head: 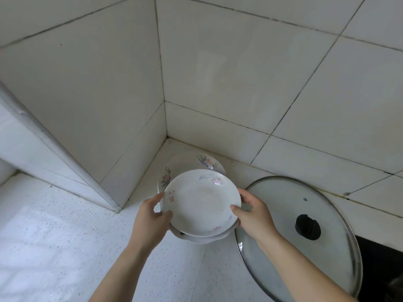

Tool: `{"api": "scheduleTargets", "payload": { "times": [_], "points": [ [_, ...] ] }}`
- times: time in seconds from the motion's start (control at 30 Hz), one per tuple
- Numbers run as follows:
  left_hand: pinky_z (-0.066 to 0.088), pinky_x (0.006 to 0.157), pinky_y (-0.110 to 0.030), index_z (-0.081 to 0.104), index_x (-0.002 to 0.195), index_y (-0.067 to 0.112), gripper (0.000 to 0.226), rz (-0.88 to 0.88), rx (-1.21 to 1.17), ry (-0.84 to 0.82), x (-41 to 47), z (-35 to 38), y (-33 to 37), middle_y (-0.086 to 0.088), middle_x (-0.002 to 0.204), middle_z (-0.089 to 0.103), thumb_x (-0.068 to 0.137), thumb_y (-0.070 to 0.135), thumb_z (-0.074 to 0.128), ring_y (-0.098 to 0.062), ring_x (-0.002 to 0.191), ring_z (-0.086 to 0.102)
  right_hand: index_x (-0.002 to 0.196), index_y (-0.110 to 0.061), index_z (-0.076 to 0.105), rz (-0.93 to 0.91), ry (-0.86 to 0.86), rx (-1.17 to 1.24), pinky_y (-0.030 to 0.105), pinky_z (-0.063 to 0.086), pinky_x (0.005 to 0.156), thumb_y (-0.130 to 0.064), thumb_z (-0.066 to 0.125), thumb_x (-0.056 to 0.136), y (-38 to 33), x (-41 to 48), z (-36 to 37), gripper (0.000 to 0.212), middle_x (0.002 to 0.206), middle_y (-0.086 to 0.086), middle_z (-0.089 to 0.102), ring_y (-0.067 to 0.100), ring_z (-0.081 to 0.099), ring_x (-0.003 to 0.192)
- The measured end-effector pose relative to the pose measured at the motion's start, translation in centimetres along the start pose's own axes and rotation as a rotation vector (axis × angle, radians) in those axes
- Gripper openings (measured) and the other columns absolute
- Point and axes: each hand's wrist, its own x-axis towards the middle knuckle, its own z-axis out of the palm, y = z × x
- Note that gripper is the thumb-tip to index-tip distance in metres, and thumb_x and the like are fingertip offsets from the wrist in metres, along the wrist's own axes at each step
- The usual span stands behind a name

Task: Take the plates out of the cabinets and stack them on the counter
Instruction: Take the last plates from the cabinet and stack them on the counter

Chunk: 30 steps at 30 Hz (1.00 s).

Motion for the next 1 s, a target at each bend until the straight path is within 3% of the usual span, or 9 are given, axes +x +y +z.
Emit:
{"api": "scheduleTargets", "payload": {
  "times": [0.13, 0.27, 0.37, 0.43, 0.5, 0.67, 0.73, 0.87, 1.0],
  "points": [
    [0.057, 0.076, -0.046, 0.054, 0.126, 0.026, 0.054, -0.010, 0.003, 0.001, 0.5, 0.2, 0.3, 0.018, 0.094, 0.066, 0.079, 0.000, 0.053, -0.018, 0.077, 0.070, 0.111, -0.031, 0.064, 0.009, 0.008, 0.034, 0.043, 0.053, 0.087, -0.009, 0.065, 0.080, -0.2, 0.6, 0.5, 0.038, 0.103, -0.014, 0.065, 0.010, 0.062, 0.099],
    [0.055, 0.084, -0.042, 0.049, 0.132, 0.024, 0.059, -0.015, -0.023, -0.013, 1.1, 0.2, 0.5, 0.023, 0.103, 0.056, 0.079, 0.000, 0.055, -0.009, 0.090, 0.065, 0.115, -0.031, 0.061, -0.012, 0.002, 0.015, 0.032, 0.050, 0.088, -0.008, 0.065, 0.082, -0.5, 1.2, 0.7, 0.040, 0.107, -0.012, 0.064, 0.006, 0.059, 0.100],
    [0.056, 0.074, -0.034, 0.044, 0.134, 0.023, 0.059, 0.014, 0.025, 0.001, 1.2, 0.2, 0.2, 0.031, 0.100, 0.051, 0.080, 0.001, 0.055, -0.009, 0.090, 0.064, 0.118, -0.029, 0.059, -0.023, -0.001, -0.002, 0.020, 0.043, 0.079, -0.009, 0.065, 0.082, -0.6, 1.6, 0.9, 0.042, 0.108, -0.013, 0.062, 0.005, 0.056, 0.101],
    [0.052, 0.071, -0.028, 0.040, 0.138, 0.024, 0.061, 0.048, 0.120, 0.017, 1.2, 0.2, -0.1, 0.019, 0.123, 0.054, 0.081, 0.005, 0.057, -0.016, 0.103, 0.063, 0.118, -0.029, 0.059, -0.033, -0.003, -0.009, 0.015, 0.041, 0.075, -0.008, 0.065, 0.082, -0.5, 1.8, 1.0, 0.042, 0.107, -0.014, 0.061, 0.004, 0.055, 0.100],
    [0.049, 0.084, -0.033, 0.037, 0.140, 0.024, 0.063, 0.088, 0.225, 0.034, 1.2, 0.2, -0.6, 0.004, 0.141, 0.045, 0.082, 0.011, 0.060, -0.021, 0.116, 0.056, 0.119, -0.028, 0.058, -0.044, -0.010, -0.034, 0.011, 0.040, 0.071, -0.010, 0.066, 0.081, -0.4, 1.9, 0.9, 0.042, 0.108, -0.014, 0.061, 0.004, 0.056, 0.101],
    [0.039, 0.098, -0.033, 0.037, 0.140, 0.023, 0.063, 0.195, 0.310, 0.041, 0.7, 0.2, -0.9, 0.001, 0.142, 0.041, 0.083, 0.015, 0.063, -0.017, 0.128, 0.041, 0.129, -0.025, 0.050, -0.089, 0.005, -0.190, 0.014, 0.041, 0.071, -0.024, 0.069, 0.080, -0.6, 1.6, 0.4, 0.052, 0.123, -0.011, 0.053, 0.005, 0.058, 0.095],
    [0.038, 0.099, -0.027, 0.043, 0.136, 0.023, 0.058, 0.327, 0.344, 0.050, 0.4, 0.1, -0.8, 0.005, 0.139, 0.043, 0.083, 0.015, 0.064, -0.013, 0.127, 0.041, 0.128, -0.024, 0.051, -0.218, 0.030, -0.295, 0.017, 0.040, 0.083, -0.025, 0.070, 0.081, -0.8, 1.1, 0.0, 0.051, 0.125, -0.013, 0.050, 0.008, 0.055, 0.105],
    [0.029, 0.097, -0.012, 0.053, 0.127, 0.029, 0.045, 0.563, 0.462, -0.069, -0.1, 0.4, -0.7, 0.022, 0.130, 0.047, 0.084, 0.026, 0.065, 0.001, 0.123, 0.042, 0.125, -0.023, 0.058, -0.511, -0.076, -0.469, -0.001, 0.026, 0.093, -0.034, 0.069, 0.081, -1.0, -0.4, -0.6, 0.047, 0.130, -0.018, 0.045, -0.003, 0.042, 0.120],
    [0.038, 0.090, -0.010, 0.057, 0.122, 0.036, 0.041, 0.654, 0.599, -0.181, -0.1, 1.2, -1.7, 0.022, 0.128, 0.052, 0.082, 0.032, 0.066, -0.001, 0.118, 0.047, 0.122, -0.026, 0.061, -0.646, -0.249, -0.654, 0.006, 0.024, 0.100, -0.057, 0.057, 0.077, -0.3, -1.0, -0.8, 0.055, 0.127, -0.020, 0.048, -0.009, 0.034, 0.122]
  ]
}}
